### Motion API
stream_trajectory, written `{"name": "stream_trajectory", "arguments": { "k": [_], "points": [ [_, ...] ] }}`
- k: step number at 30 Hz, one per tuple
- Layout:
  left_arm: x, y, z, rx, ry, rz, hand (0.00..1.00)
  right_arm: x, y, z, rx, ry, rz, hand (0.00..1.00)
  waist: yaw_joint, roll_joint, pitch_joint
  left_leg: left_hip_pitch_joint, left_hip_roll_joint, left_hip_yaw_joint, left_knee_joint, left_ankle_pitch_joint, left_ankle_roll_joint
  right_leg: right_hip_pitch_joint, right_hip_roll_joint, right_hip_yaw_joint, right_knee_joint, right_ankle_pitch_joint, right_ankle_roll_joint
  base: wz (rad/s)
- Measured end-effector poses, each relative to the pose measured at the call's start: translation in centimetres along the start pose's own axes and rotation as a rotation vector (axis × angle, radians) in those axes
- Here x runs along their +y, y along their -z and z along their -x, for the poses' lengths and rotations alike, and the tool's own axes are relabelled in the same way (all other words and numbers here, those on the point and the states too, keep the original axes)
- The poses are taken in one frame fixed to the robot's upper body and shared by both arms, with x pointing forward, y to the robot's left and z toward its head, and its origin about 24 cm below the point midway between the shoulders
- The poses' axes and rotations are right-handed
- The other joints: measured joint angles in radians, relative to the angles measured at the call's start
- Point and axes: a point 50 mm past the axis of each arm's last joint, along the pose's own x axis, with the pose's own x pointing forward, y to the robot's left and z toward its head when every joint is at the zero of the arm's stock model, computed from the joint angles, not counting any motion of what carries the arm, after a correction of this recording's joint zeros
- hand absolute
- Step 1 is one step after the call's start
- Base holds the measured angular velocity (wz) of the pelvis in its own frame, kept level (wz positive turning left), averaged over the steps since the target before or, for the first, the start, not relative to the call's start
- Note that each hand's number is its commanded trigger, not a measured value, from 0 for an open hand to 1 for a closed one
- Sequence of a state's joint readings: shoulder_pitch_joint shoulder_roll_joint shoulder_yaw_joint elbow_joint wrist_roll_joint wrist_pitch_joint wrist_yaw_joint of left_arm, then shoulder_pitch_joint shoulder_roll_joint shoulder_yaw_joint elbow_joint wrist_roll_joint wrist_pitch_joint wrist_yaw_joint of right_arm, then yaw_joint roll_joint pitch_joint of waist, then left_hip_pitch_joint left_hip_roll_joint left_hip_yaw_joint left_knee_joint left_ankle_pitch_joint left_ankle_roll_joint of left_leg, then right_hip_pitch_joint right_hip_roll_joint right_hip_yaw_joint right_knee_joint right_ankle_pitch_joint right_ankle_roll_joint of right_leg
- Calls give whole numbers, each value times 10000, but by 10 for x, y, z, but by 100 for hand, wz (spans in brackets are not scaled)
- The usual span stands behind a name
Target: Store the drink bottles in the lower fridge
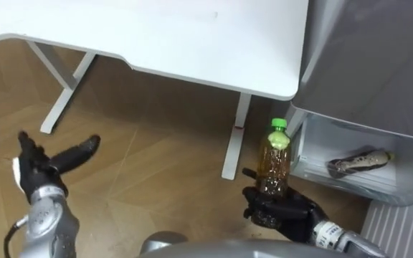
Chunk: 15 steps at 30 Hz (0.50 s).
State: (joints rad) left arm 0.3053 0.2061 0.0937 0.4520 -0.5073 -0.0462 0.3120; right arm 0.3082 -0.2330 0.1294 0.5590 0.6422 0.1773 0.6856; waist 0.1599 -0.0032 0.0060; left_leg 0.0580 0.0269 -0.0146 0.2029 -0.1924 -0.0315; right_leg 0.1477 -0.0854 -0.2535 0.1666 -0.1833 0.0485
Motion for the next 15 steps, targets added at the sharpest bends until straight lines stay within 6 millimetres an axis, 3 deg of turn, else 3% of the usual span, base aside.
{"name": "stream_trajectory", "arguments": {
  "k": [4, 11, 15],
  "points": [
    [12, 31, 4, 1344, -161, -544, 0, -4, 0, 1, -472, 398, -890, 100, -232, 15, 15, 28, -28, -21, 13, 1, 2, 126, -1, -3, -155, -4, 7, 2],
    [27, 69, 13, 3127, -241, -1221, 0, -17, 11, 6, -1003, 1532, -2766, 100, -350, -50, -6, 43, -31, 26, -56, 2, 3, 23, 0, 20, -233, -14, 24, -2],
    [34, 89, 22, 4012, -72, -1606, 0, -19, 11, 6, -1915, 1990, -4332, 100, -473, 20, -17, 46, -33, 58, -143, 0, 1, 76, 10, 20, -300, -13, 25, 0]
  ]
}}
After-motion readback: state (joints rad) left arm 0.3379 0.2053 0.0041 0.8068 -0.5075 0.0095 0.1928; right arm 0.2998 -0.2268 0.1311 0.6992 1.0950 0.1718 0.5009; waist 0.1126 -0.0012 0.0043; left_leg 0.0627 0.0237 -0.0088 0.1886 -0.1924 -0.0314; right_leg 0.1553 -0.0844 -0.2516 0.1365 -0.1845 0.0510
